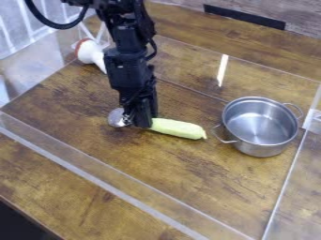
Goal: Move the green spoon to the right
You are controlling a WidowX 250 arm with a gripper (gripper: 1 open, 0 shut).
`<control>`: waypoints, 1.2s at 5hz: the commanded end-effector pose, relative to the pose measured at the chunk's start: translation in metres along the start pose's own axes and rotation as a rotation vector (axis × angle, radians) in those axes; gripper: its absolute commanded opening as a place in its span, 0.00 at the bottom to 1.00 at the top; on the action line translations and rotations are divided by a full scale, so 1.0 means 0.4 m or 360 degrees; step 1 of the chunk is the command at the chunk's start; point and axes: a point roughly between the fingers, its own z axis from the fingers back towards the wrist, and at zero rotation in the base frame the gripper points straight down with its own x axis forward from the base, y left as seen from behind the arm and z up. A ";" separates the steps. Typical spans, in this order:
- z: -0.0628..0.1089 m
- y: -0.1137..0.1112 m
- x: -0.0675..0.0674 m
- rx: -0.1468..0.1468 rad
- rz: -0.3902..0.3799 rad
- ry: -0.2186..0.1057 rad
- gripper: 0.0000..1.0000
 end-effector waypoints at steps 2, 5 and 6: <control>0.104 0.019 -0.044 -0.0138 0.0084 0.0018 1.00; 0.192 0.055 -0.012 -0.0119 0.0268 0.0069 1.00; 0.200 0.067 0.051 -0.0154 0.0496 0.0075 1.00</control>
